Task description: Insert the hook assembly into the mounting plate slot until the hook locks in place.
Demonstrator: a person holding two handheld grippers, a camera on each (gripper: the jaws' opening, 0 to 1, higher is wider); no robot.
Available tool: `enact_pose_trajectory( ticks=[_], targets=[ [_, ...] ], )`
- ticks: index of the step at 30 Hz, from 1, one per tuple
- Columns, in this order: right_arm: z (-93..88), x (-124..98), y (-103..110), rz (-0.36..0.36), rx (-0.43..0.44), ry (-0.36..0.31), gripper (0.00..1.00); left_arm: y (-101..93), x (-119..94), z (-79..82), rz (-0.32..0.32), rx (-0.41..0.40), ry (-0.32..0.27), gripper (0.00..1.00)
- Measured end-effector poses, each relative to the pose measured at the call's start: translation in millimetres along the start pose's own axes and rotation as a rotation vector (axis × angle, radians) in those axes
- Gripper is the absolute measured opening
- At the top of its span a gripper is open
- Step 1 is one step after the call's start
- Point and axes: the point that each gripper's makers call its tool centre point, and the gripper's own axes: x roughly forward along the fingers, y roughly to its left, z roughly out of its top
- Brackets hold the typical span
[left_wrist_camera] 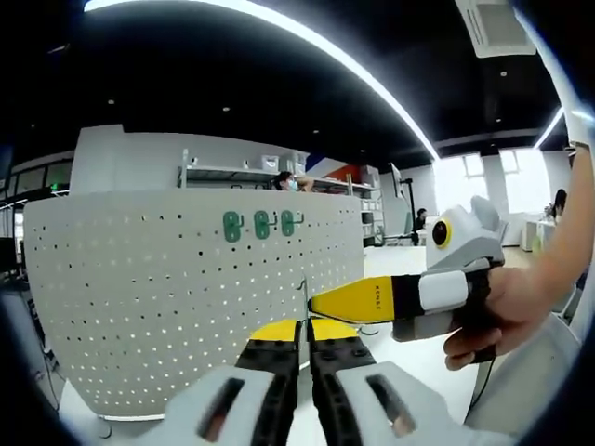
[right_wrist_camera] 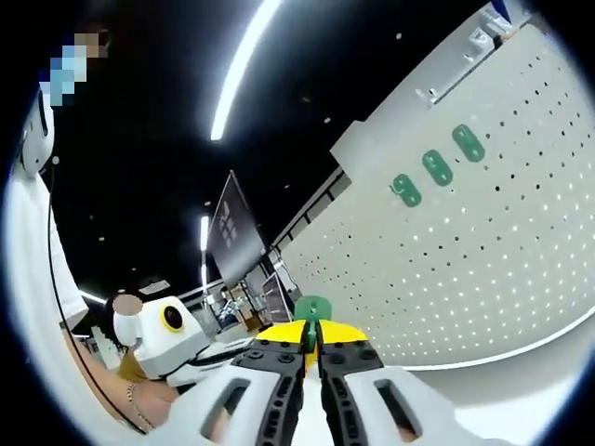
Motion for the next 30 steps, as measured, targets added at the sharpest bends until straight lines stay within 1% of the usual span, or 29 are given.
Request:
enact_pose_trajectory(
  ticks=[8,10,12,14,16,17,18,21,24,29,30],
  targets=[
    [0.9,0.0,-0.8,-0.008,0.033,-0.013,0.01,0.6,0.8,0.3,-0.01,-0.006,-0.003,0.03],
    [1.1,0.1,-0.6,-0.008,0.04,-0.013,0.01,0.7,0.7,0.5,-0.012,0.011,-0.001,0.03],
    [1.0,0.1,-0.3,-0.007,0.038,-0.009,0.01,1.1,0.7,0.8,-0.015,0.005,-0.003,0.04],
    [0.7,0.1,-0.1,-0.005,0.039,-0.007,0.01,1.1,0.8,-0.3,-0.019,0.02,0.0,0.05],
    [1.9,-0.5,-2.0,-0.009,0.043,-0.011,0.0,0.7,0.8,-1.9,-0.026,0.016,0.007,0.12],
    [2.4,-0.8,-2.6,-0.01,0.046,-0.012,0.0,0.9,0.8,-2.9,-0.026,0.012,0.013,0.17],
    [2.8,-1.1,-2.9,-0.011,0.048,-0.012,0.0,1.9,0.7,-5.3,-0.022,0.011,0.026,0.25],
    [2.3,-1.6,-3.5,-0.012,0.046,-0.009,0.01,4.4,0.1,-9.8,-0.017,0.018,0.035,0.41],
    [1.9,-2.3,-4.1,-0.014,0.049,-0.009,0.01,6.1,-0.1,-14.4,-0.012,0.005,0.046,0.52],
    [0.9,-2.5,-5.1,-0.017,0.05,-0.006,0.01,6.5,0.7,-15.7,-0.016,-0.007,0.037,0.68],
    [0.9,-2.5,-5.4,-0.018,0.049,-0.006,0.01,6.9,1.1,-16.0,-0.013,-0.006,0.039,0.73]
  ],
)
